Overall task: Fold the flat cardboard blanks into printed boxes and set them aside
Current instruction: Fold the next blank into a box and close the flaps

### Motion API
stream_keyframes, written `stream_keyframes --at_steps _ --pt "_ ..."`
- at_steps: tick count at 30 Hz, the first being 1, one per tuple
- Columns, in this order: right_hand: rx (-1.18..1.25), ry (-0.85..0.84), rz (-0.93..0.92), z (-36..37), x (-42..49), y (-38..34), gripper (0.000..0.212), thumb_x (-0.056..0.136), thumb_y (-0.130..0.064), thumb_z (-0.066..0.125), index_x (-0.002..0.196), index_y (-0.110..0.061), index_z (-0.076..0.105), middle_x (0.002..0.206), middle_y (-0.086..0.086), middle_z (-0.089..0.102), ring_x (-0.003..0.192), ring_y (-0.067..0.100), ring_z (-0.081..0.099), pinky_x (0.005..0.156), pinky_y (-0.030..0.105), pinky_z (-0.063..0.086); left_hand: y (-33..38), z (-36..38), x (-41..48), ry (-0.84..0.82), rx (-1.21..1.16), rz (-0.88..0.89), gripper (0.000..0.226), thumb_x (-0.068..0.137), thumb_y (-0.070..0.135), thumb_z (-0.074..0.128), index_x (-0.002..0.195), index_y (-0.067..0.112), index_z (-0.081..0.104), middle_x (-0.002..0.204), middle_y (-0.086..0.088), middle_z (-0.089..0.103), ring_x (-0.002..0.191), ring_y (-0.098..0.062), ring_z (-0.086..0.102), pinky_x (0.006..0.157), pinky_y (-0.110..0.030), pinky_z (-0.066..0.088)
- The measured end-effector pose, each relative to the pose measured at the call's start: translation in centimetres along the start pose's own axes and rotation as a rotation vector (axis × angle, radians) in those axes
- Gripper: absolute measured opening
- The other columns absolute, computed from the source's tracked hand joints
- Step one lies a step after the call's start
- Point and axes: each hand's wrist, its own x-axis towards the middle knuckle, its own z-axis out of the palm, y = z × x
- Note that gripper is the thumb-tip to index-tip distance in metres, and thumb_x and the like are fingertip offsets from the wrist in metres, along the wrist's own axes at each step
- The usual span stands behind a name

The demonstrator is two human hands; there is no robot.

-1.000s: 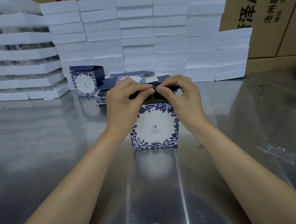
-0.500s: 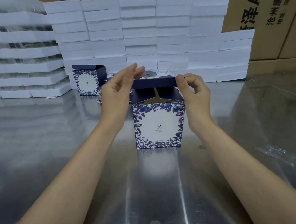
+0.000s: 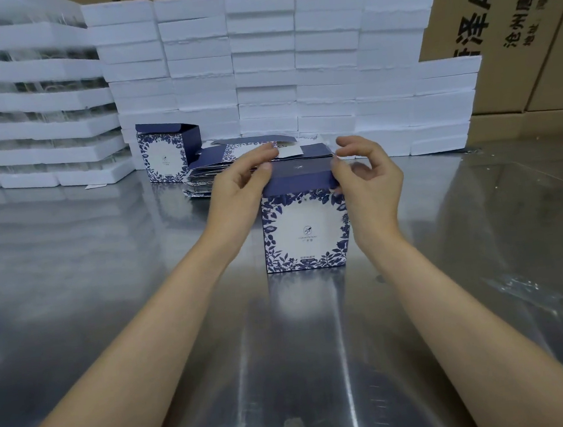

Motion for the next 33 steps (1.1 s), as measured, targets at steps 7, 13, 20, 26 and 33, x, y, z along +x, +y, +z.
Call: stream_keyframes --at_steps 7,13,20,26,33 --pt "-0.138 -0.019 0.143 -0.6 -0.2 1.6 0.028 0.085 -0.001 0.059 0.095 -0.027 0.066 0.121 -0.007 0.042 0.099 0.002 0.051 0.08 0.008 0.04 -1.4 -0.1 0.1 -0.077 -0.06 -0.398 0.061 0.074 0.036 0.065 0.132 0.036 0.049 0.128 0.019 0.059 0.115 -0.003 0.057 0.102 -0.033 0.041" --pt "0.035 -0.109 0.395 -1.2 0.6 1.6 0.032 0.093 -0.012 0.057 0.122 -0.026 0.058 0.117 -0.008 0.061 0.1 0.003 0.062 0.075 0.014 0.049 -1.6 0.1 0.3 -0.091 -0.205 -0.329 0.059 0.069 0.022 0.057 0.125 0.037 0.046 0.111 0.029 0.062 0.101 -0.001 0.06 0.085 -0.025 0.045" --pt "0.076 -0.433 0.359 -0.6 0.0 1.3 0.09 0.071 -0.005 0.061 0.148 -0.038 0.028 0.128 -0.016 0.057 0.108 0.007 0.062 0.089 0.028 0.052 -0.5 -0.3 0.3 0.004 -0.108 -0.233 0.087 0.062 0.01 0.056 0.144 0.031 0.035 0.131 0.004 0.051 0.114 -0.013 0.057 0.082 -0.025 0.052" --pt "-0.074 -0.401 0.246 -0.4 -0.5 1.0 0.07 0.081 -0.01 0.074 0.135 -0.04 0.041 0.142 0.001 0.041 0.128 0.013 0.046 0.102 0.044 0.048 -1.5 0.2 -0.5 0.044 0.014 -0.115 0.054 0.085 0.024 0.074 0.123 0.032 0.038 0.13 0.003 0.048 0.109 -0.003 0.058 0.085 -0.026 0.053" --pt "-0.295 -0.181 0.0 -0.3 -1.1 2.7 0.042 0.075 0.001 0.075 0.09 -0.031 0.053 0.104 -0.012 0.053 0.101 0.002 0.055 0.084 0.013 0.043 -3.2 0.8 -1.5 0.057 0.223 0.114 0.036 0.086 -0.002 0.065 0.111 0.016 0.048 0.115 0.001 0.054 0.109 -0.018 0.055 0.101 -0.044 0.044"
